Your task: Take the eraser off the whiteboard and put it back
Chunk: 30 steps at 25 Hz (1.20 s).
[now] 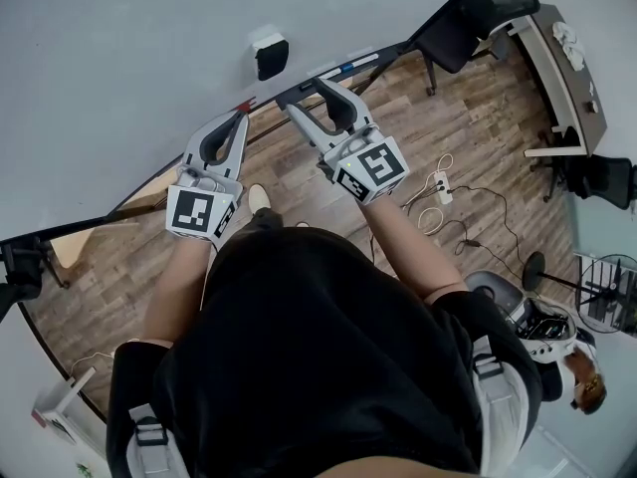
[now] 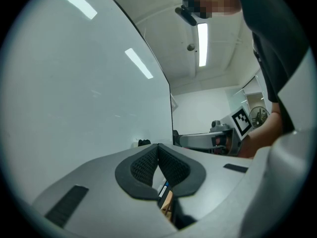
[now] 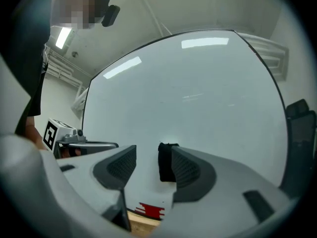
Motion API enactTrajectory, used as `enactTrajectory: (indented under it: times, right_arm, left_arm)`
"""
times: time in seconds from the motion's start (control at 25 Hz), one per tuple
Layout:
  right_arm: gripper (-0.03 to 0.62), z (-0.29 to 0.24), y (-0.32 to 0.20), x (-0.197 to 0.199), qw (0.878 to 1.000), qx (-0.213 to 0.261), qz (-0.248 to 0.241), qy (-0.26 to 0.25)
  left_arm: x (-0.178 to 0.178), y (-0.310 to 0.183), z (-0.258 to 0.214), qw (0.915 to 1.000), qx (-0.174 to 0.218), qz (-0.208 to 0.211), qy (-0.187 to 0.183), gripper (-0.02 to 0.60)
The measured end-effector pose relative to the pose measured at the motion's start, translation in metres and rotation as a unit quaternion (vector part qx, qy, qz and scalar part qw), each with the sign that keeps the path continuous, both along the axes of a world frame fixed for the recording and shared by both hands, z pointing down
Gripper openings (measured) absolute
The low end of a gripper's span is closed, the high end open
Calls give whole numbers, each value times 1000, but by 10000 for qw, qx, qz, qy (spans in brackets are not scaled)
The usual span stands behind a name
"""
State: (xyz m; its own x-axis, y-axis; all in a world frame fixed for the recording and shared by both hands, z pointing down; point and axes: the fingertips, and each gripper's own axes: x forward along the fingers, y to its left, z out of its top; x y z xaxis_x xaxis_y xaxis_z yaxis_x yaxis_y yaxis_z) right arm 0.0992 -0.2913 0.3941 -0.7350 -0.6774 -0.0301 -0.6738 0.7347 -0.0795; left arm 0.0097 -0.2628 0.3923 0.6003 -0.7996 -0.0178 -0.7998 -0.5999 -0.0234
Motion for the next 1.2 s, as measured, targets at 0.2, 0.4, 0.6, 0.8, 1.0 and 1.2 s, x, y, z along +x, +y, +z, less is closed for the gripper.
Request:
enactTrajectory:
  times: [0.2,0.4,0.6,0.8,1.0,1.2]
  right_arm:
    - [165,-2,12,5,9999,95,-104,-34]
    - [97,-15,18,8,9996,255,-123,-42]
    - [2,-24,16,20,9988,469,93,-48]
    - [2,-26,20,24,9984,554,55,79]
    - [2,-18,18,25,9984,516,72,216]
    - [2,-14,17,31,9989,412,138,168]
  left_arm:
    - [7,8,-1,10000,-2,16,27,-5]
    - [13,10,-7,10000,17,35,51,-5]
    - [11,9,-10,9999,66,-34,84,-5]
    - [6,12,-15,9999,120,-94,68,-5]
    - [7,10,-13,9999,122,-84,67,-5]
    - [8,8,-6,9999,40,-106,-5,-5]
